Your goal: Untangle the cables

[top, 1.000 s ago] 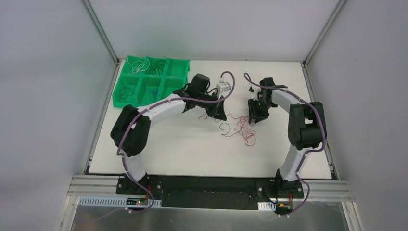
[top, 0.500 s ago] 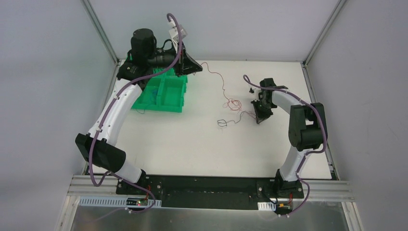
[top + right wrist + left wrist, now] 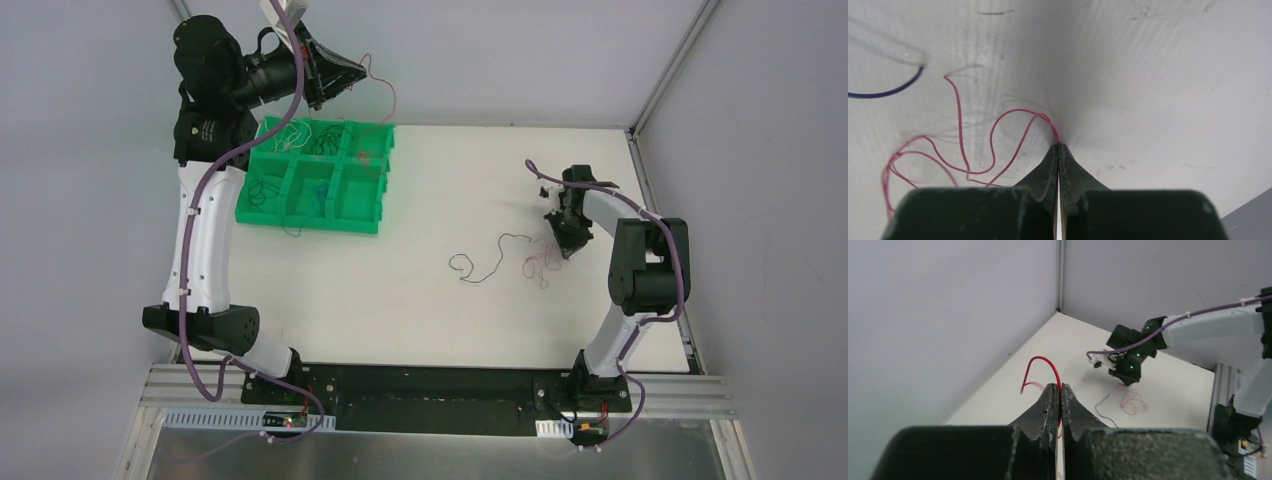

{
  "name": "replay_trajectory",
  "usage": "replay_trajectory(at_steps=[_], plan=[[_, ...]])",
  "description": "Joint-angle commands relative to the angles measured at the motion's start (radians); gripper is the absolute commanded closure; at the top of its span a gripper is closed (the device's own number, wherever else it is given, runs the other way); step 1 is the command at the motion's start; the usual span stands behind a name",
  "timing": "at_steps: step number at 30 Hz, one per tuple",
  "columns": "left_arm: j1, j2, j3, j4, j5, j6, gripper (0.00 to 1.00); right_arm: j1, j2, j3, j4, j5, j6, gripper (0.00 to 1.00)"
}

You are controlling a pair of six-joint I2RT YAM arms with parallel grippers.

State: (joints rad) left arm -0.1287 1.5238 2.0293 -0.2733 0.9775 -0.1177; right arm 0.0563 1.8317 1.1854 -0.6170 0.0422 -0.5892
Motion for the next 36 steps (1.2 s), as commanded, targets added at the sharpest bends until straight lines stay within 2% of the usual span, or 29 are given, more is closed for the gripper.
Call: replay_trajectory(at_steps=[1, 8, 12, 17, 21, 25, 36], plan=[[0.016, -0.004, 0.037, 0.04, -0.103, 0.034, 1.0, -0.043, 0.069, -0.062, -0.053, 0.071, -0.061, 1.0], [0.017, 0.027, -0.059, 0.047, -0.377, 0.203, 1.0, -0.043, 0.043, -0.004, -0.132, -0.066, -0.017, 1.0], [0.018, 0.069, -0.133, 0.128, -0.487, 0.257, 1.0, -0.043, 0.023, 0.018, -0.163, -0.124, 0.0, 1.0], [0.017, 0.165, -0.137, 0.234, -0.52, 0.174, 1.0, -0.043, 0.016, 0.032, -0.191, -0.162, 0.014, 1.0], [0.017, 0.246, -0.088, 0.246, -0.571, 0.067, 1.0, -0.043, 0.012, 0.031, -0.201, -0.166, 0.016, 1.0], [0.018, 0.276, -0.088, 0.253, -0.643, 0.062, 1.0, -0.043, 0.005, 0.02, -0.201, -0.166, 0.017, 1.0], [0.017, 0.345, -0.071, 0.246, -0.656, 0.054, 1.0, -0.043, 0.03, 0.047, -0.212, -0.176, 0.025, 1.0]])
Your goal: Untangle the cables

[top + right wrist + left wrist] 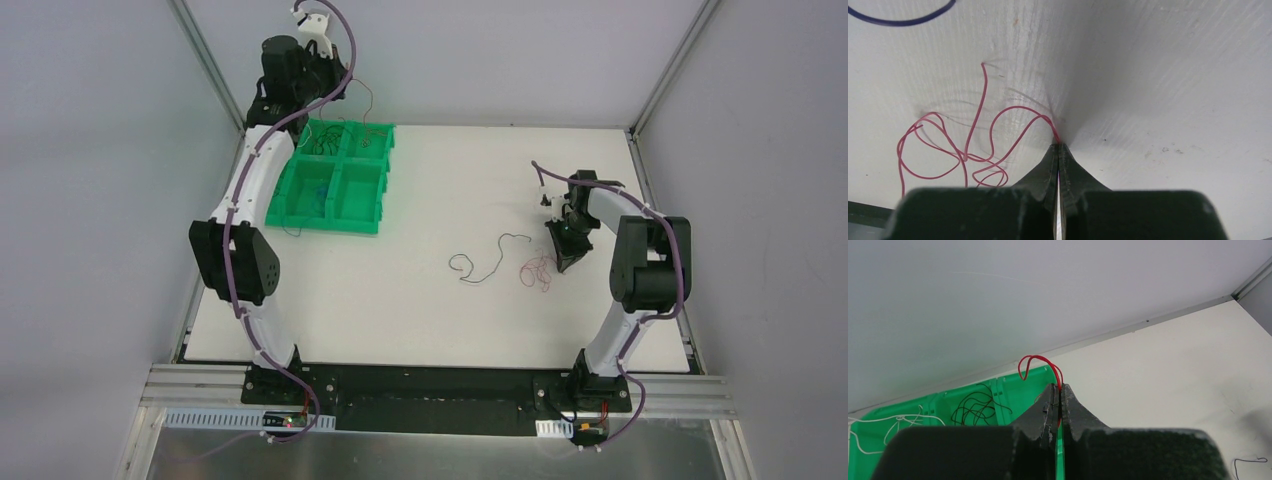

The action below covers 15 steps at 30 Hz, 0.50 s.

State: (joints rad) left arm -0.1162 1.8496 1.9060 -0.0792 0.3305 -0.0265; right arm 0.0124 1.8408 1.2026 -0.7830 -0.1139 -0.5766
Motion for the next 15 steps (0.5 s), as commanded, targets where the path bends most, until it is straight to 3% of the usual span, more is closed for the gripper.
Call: replay_trajectory(at_steps=[1, 11, 15], plan=[[0.003, 0.028, 0.058, 0.05, -0.005, -0.046, 1.0, 0.001, 0.026, 0.035, -0.047, -0.021, 0.014, 1.0], [-0.008, 0.155, 0.144, 0.011, -0.049, -0.093, 1.0, 0.001, 0.054, 0.063, -0.063, -0.015, 0.012, 1.0], [-0.011, 0.195, 0.171, 0.051, -0.055, -0.19, 1.0, 0.001, 0.059, 0.059, -0.064, -0.015, 0.012, 1.0]])
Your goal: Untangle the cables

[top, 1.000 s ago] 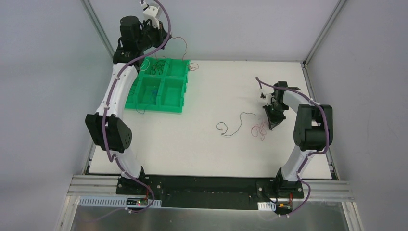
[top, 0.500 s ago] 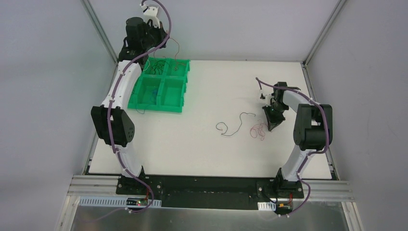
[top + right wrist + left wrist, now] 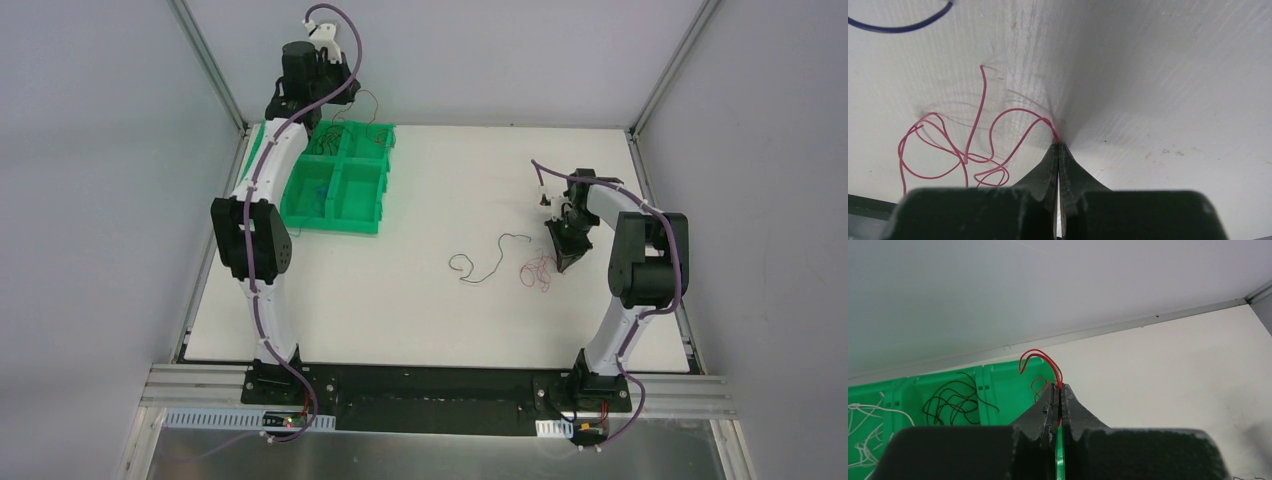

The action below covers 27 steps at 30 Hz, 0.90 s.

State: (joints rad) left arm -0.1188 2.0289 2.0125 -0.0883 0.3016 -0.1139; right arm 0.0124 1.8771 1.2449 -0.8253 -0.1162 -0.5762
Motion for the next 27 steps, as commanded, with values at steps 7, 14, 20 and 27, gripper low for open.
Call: replay_trajectory(at_steps=[7, 14, 20, 27], plan=[[-0.024, 0.085, 0.098, 0.19, 0.011, -0.25, 1.0, 0.0, 0.031, 0.019, -0.023, -0.013, 0.012, 1.0], [-0.024, 0.157, 0.092, 0.28, 0.033, -0.252, 1.0, 0.0, 0.028, 0.013, -0.026, -0.009, 0.008, 1.0], [-0.023, 0.14, 0.061, 0.264, -0.004, -0.189, 1.0, 0.001, 0.028, 0.011, -0.028, -0.006, 0.006, 1.0], [-0.014, -0.04, -0.062, 0.306, -0.01, -0.155, 1.0, 0.0, 0.035, 0.003, -0.025, -0.015, 0.005, 1.0]])
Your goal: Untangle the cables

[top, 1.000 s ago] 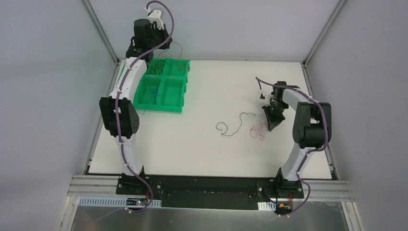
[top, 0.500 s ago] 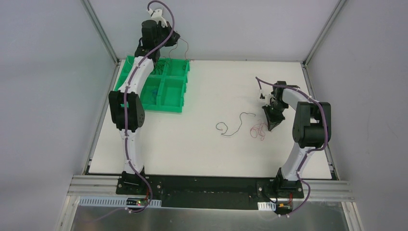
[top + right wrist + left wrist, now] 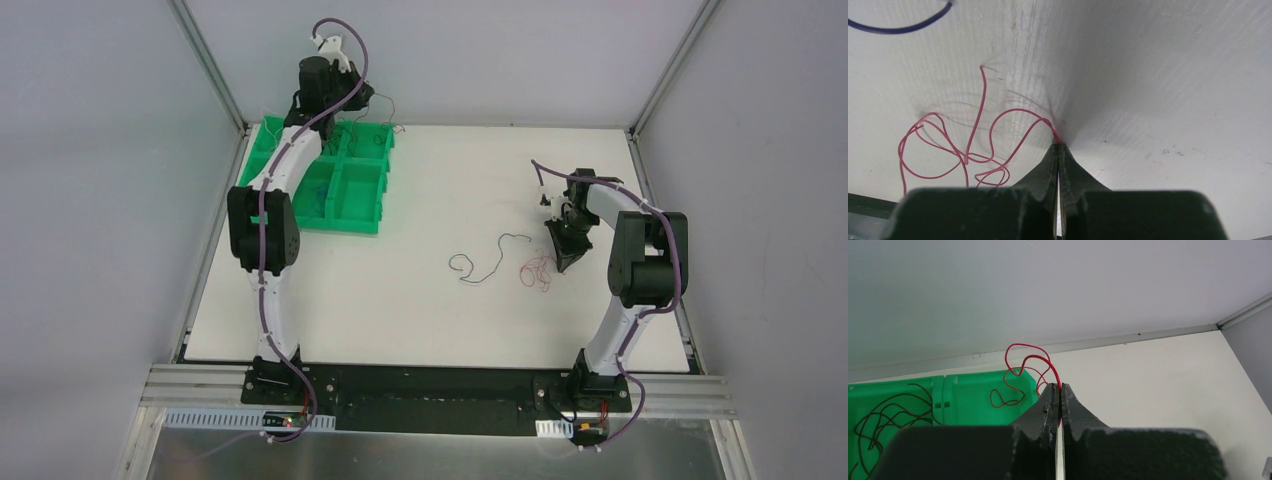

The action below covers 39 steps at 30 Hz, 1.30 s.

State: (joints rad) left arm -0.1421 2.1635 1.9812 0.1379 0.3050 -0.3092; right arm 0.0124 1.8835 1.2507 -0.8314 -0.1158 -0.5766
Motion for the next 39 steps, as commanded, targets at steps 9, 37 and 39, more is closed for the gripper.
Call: replay_trajectory(at_steps=[9, 37, 39], plan=[[0.024, -0.362, -0.137, 0.048, -0.147, 0.06, 1.0, 0.0, 0.042, 0.015, -0.02, -0.024, 0.01, 1.0], [-0.07, -0.149, 0.063, -0.221, -0.08, 0.016, 1.0, 0.001, 0.0, -0.028, -0.023, -0.009, 0.002, 1.0], [-0.084, -0.169, 0.064, -0.21, -0.087, 0.04, 1.0, 0.001, -0.008, -0.036, -0.02, -0.008, 0.0, 1.0]])
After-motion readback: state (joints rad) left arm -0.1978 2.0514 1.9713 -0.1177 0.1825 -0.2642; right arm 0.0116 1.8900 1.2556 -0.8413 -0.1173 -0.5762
